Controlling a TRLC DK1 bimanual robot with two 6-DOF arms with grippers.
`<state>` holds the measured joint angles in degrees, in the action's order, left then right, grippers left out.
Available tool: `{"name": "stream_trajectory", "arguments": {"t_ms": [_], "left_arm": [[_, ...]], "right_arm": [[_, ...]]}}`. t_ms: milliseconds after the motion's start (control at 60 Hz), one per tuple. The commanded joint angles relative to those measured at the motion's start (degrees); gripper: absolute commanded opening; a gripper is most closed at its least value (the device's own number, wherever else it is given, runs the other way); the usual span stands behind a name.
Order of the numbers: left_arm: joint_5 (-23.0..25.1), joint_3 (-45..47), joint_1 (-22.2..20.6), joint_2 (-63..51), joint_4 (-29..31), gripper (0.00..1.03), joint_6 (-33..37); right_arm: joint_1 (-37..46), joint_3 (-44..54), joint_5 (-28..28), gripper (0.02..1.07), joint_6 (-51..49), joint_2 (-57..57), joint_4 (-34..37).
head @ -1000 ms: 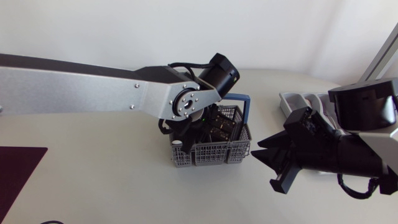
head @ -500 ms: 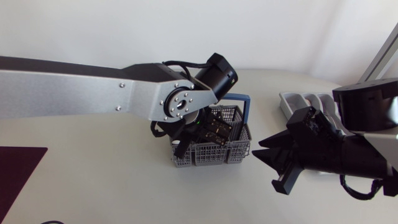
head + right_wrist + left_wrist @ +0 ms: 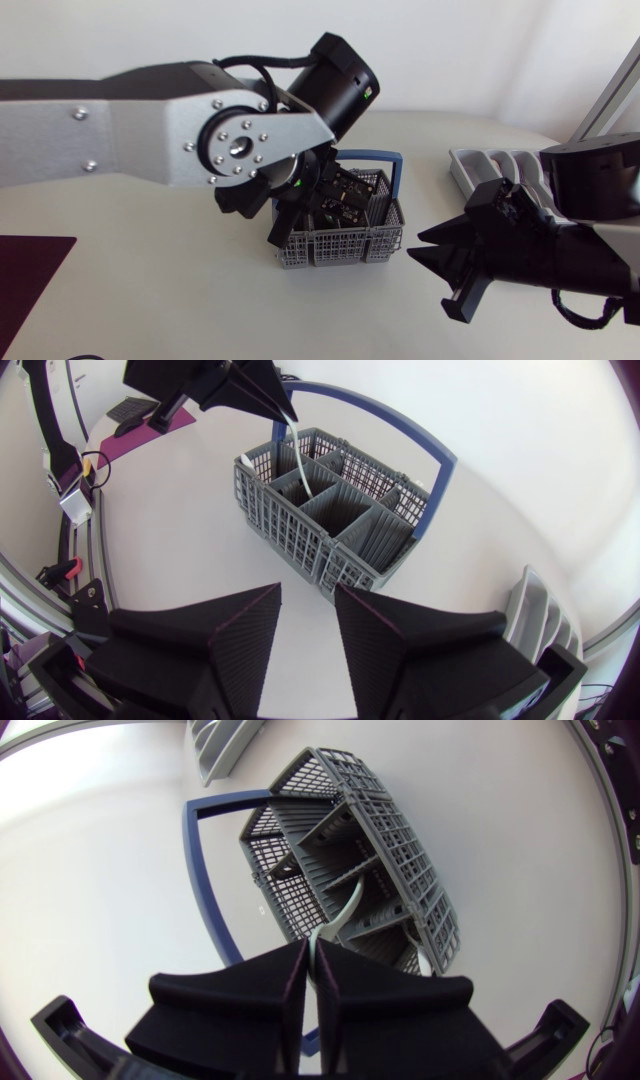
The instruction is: Sort the cutlery from the basket into the organizer compartments.
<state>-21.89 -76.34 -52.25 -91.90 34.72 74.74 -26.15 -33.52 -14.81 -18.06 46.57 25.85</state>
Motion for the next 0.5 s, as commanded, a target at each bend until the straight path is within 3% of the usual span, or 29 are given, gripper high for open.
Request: {"name": "stream_trajectory", "arguments": {"t_ms": [0,100,250,483], "left_arm": [[-0.79,-1.8,-1.28,3.57,2.81,0.03,-1.53],[-0.79,-7.78,-2.42,4.36,9.4,0.03,-8.82],[0.0,-13.4,-2.42,1.46,12.74,0.03,-22.44],[8.88,-15.95,-2.42,-5.05,14.67,0.03,-40.64]], "right_arm": [[-0.39,-0.06,-0.05,0.44,-0.04,-1.21,1.14],[-0.57,-1.2,-0.13,0.48,0.4,-2.71,1.75],[-1.71,-1.37,-0.31,0.49,1.01,-5.61,1.58],[-3.64,0.91,1.45,0.49,-1.18,-10.44,-1.32]]}}
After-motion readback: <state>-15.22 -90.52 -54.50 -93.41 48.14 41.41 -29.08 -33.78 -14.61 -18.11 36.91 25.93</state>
